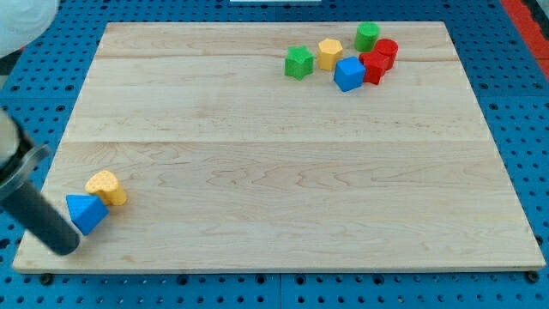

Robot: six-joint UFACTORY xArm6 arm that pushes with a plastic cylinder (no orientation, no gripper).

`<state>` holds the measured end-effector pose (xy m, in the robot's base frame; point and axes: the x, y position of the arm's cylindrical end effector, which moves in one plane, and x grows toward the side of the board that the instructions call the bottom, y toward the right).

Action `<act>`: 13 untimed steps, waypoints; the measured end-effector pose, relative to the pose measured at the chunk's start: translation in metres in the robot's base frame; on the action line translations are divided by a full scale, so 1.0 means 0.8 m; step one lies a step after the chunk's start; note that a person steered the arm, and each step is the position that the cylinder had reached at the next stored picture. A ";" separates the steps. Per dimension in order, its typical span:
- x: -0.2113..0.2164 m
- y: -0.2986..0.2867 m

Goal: Slide the triangle to the left of the blue cube

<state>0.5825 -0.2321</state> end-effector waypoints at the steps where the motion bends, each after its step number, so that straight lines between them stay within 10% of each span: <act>1: -0.048 0.022; 5: -0.222 0.044; 11: -0.116 0.327; 13: -0.199 0.328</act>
<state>0.4231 0.0303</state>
